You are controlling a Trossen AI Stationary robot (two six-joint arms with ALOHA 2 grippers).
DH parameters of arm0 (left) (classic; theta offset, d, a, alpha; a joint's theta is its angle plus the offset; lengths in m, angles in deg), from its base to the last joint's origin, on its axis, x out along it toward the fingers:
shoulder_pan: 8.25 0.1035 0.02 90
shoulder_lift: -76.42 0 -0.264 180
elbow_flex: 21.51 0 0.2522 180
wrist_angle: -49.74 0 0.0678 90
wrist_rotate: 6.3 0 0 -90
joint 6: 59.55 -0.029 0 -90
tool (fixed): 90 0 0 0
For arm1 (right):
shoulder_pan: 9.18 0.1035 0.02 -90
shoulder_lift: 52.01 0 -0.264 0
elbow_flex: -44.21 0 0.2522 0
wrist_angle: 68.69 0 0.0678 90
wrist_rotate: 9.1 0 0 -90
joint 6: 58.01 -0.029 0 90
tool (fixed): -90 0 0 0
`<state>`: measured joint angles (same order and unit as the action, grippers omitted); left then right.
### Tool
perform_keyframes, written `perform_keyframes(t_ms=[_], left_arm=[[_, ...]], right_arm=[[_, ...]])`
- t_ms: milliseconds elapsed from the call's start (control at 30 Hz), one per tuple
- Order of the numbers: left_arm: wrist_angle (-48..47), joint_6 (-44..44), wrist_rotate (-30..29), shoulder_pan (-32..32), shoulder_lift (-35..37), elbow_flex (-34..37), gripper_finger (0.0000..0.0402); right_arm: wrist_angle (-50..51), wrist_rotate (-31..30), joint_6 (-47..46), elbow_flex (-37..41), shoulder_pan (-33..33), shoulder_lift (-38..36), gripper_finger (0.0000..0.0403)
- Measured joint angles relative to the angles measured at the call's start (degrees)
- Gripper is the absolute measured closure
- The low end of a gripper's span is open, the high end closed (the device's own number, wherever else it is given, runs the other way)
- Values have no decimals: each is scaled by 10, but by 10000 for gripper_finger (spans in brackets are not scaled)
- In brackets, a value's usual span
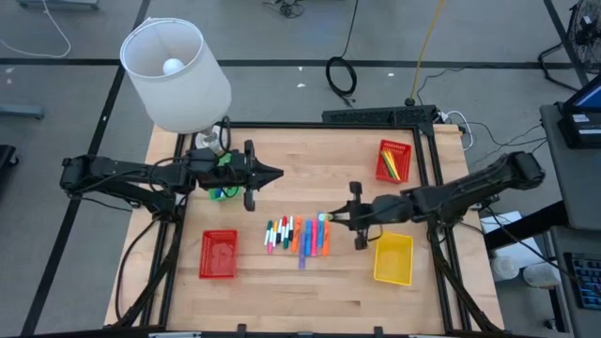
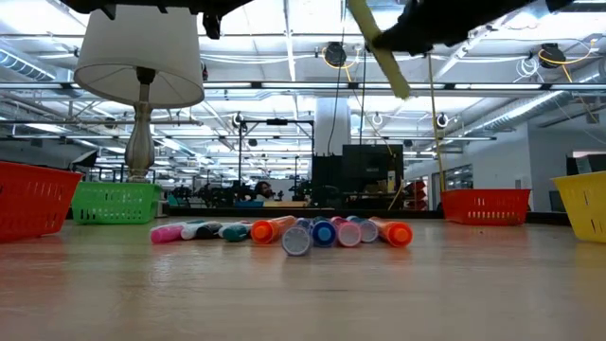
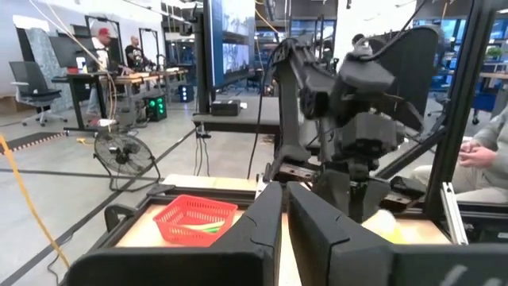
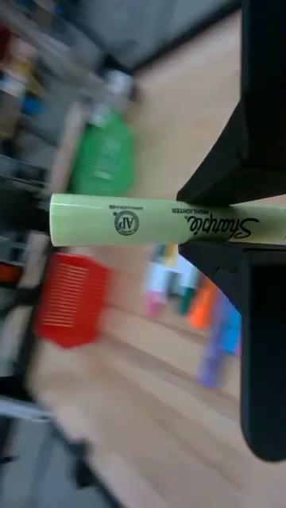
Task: Pick & Place Markers
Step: Put the green highlighter pen into the bottom red basket
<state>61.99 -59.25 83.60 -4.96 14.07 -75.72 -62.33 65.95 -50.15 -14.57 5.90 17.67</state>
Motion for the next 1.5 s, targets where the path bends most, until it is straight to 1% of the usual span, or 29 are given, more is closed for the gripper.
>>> perform_keyframes(t_ms=[100,167,267,367,500,600,667,767,833,933,1000,1100,1167,1267,1333,1367,1433,1500], left_arm=[[-2,0,0,0,0,0,371],[-4,0,0,0,-2,0,371],[-4,-3,0,0,-19,0,371],[2,-6,0,-4,-52,0,371],[47,-12,0,-3,-97,0,371],[54,-57,-5,1,-115,0,371],[46,-82,-5,4,-122,0,371],[49,-87,-3,7,-131,0,371],[50,-100,9,7,-130,0,371],[53,-147,30,2,-134,0,371],[50,-162,31,-2,-135,0,371],[63,-153,30,-4,-134,0,371],[67,-129,30,-4,-135,0,371],[98,-122,30,-9,-149,-1,370],[105,-121,30,-20,-161,0,360],[125,-119,30,-26,-172,0,351],[167,-118,30,-39,-199,-3,322],[200,-117,30,-49,-220,-2,284]], right_arm=[[-126,1,36,37,-5,-6,361],[-183,1,61,51,-7,-5,361],[-235,1,94,63,-11,1,361],[-270,2,111,68,-18,1,361],[-277,0,115,76,-24,3,361],[-280,0,115,80,-28,2,361],[-280,1,116,83,-31,2,361],[-279,0,123,87,-35,3,361],[-285,0,124,87,-39,2,361],[-290,2,124,87,-45,2,361],[-289,2,122,87,-46,2,361],[-288,7,115,87,-46,8,361],[-286,29,114,87,-46,14,361],[-309,46,108,87,-46,23,361],[-315,46,107,87,-46,25,361],[-320,46,107,87,-46,25,361],[-327,45,106,86,-46,27,361],[-326,45,107,86,-46,30,361]])
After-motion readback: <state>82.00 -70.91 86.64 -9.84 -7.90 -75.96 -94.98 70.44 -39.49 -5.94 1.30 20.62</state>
